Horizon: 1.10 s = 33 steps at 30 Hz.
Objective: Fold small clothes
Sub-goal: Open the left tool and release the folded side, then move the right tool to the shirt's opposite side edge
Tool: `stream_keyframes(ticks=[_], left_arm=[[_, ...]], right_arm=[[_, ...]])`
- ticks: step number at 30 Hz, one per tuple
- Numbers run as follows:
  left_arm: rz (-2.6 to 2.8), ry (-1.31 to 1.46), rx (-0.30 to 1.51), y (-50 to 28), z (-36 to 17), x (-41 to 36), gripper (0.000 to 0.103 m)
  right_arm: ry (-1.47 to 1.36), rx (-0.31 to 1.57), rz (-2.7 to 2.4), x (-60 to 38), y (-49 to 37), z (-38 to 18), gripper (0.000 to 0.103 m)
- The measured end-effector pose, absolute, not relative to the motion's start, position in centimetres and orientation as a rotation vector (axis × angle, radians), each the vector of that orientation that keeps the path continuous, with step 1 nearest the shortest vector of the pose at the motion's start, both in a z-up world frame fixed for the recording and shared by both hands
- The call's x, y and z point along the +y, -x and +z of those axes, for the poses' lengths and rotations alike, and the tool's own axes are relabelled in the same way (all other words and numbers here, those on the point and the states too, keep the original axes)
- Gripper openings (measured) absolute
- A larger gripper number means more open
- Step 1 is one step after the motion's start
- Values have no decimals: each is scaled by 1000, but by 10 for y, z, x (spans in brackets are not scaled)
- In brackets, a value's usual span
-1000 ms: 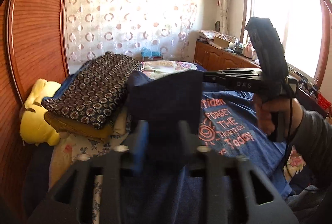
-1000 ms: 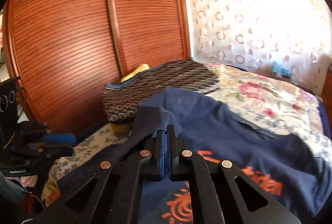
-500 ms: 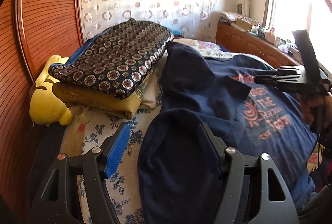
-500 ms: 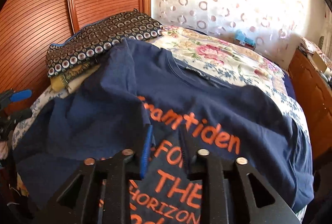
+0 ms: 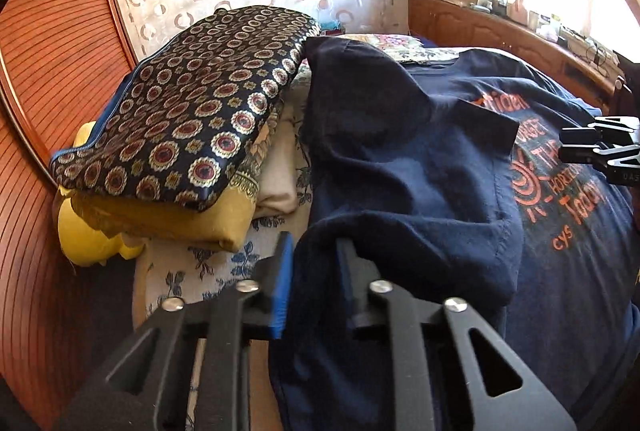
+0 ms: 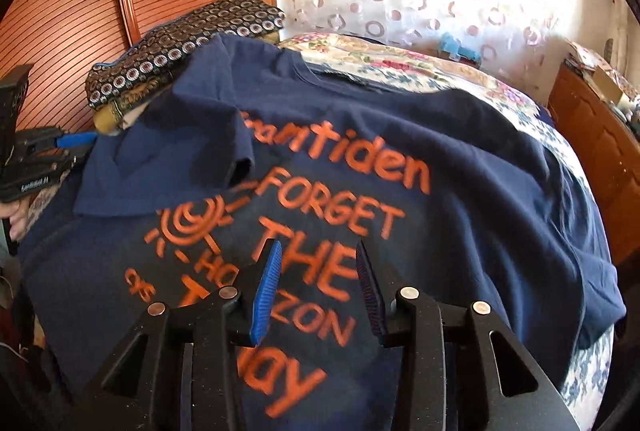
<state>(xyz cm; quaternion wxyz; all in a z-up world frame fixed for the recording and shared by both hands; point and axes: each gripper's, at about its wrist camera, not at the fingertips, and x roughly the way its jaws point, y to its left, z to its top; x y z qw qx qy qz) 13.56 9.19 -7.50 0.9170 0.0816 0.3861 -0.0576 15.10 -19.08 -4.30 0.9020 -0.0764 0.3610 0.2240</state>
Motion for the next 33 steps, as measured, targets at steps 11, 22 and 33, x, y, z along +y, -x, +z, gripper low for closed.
stream_keyframes(ticks=[11, 22, 33], left_arm=[[-18, -47, 712, -109, -59, 128, 4], [-98, -59, 657, -89, -38, 111, 41], [-229, -74, 721, -115, -47, 61, 81]], right_arm=[[139, 767, 473, -199, -153, -47, 44], [182, 760, 453, -191, -150, -49, 49], [182, 760, 453, -191, -150, -50, 49]])
